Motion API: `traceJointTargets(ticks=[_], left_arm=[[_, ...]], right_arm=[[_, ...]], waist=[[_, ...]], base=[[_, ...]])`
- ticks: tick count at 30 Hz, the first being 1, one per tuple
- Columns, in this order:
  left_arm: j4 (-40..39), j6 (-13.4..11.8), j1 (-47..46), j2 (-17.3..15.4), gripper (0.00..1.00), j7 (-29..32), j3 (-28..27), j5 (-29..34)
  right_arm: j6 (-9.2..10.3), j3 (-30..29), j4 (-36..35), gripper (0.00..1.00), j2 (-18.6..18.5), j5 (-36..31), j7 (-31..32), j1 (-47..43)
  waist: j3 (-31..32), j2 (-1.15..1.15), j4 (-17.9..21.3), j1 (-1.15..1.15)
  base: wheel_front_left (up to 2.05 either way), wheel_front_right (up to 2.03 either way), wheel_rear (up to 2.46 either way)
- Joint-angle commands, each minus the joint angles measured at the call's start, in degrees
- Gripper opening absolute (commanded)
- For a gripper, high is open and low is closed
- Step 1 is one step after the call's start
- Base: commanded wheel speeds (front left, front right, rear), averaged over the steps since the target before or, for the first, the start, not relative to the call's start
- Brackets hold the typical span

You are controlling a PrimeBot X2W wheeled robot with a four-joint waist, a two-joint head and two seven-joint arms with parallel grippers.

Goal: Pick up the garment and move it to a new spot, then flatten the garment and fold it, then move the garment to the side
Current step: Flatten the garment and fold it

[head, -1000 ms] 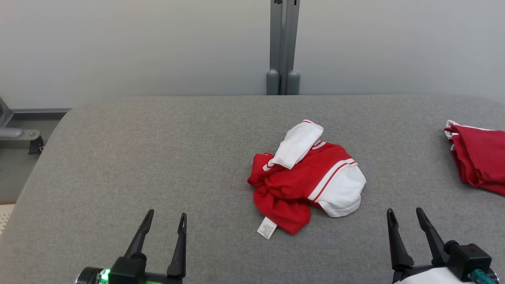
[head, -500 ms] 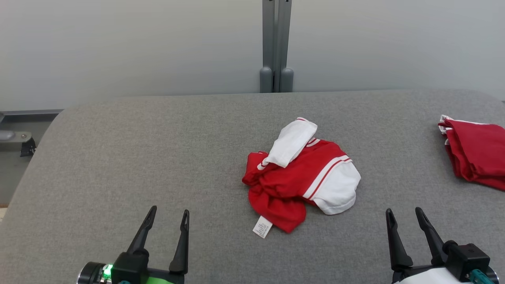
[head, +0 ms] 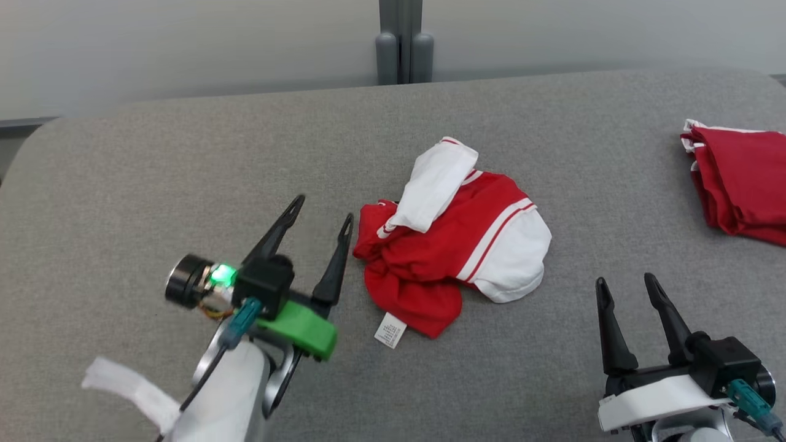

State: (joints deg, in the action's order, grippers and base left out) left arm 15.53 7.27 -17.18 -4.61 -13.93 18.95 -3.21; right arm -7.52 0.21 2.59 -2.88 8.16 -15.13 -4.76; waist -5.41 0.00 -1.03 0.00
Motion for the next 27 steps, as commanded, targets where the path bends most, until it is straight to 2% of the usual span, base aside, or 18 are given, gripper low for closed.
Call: traceJointTargets(ticks=[1,5,9,15,19,22,27], left_arm=[[1.42,0.17,-4.97,-0.29,1.00,1.34,2.04,-0.71],[6.19,0.21,-16.16,-0.19,1.00,7.48,8.96,-4.09],[11.48,0.21,-26.87,0.15,1.00,16.41,16.30,-11.09],[20.87,0.16,-38.54,-3.58,1.00,28.59,24.27,-20.37],[25.51,0.17,-42.10,-5.63,1.00,31.12,27.75,-24.59],[26.95,0.17,-43.48,-6.22,1.00,31.30,29.82,-28.80],[28.90,0.17,-44.35,-7.37,1.00,35.11,34.40,-36.11]], right_arm=[[0.06,0.04,-0.31,1.00,-0.12,-0.46,-0.01,1.50],[0.06,0.46,-0.68,1.00,-0.11,-0.91,-0.01,3.58],[0.06,1.07,-1.06,1.00,-0.05,-0.96,-0.01,5.41],[0.07,2.80,-1.45,1.00,-0.06,0.86,-0.01,7.71],[0.06,3.06,-1.36,1.00,-0.02,1.46,-0.01,8.43],[0.06,3.06,-1.25,1.00,-0.03,1.95,-0.01,8.55],[0.06,3.84,-0.95,1.00,-0.02,2.90,-0.01,9.04]], waist=[[-5.71,0.00,3.72,0.00],[-9.67,0.00,5.90,0.00],[-13.43,0.00,8.12,0.00],[-17.31,0.00,11.99,0.00],[-18.55,0.00,13.94,0.00],[-19.10,0.00,14.71,0.00],[-19.47,0.00,15.63,0.00]], base=[[0.00,0.00,0.00],[0.00,0.00,0.00],[0.00,0.00,0.00],[0.00,0.00,0.00],[0.00,0.00,0.00],[0.00,0.00,0.00],[0.00,0.00,0.00]])
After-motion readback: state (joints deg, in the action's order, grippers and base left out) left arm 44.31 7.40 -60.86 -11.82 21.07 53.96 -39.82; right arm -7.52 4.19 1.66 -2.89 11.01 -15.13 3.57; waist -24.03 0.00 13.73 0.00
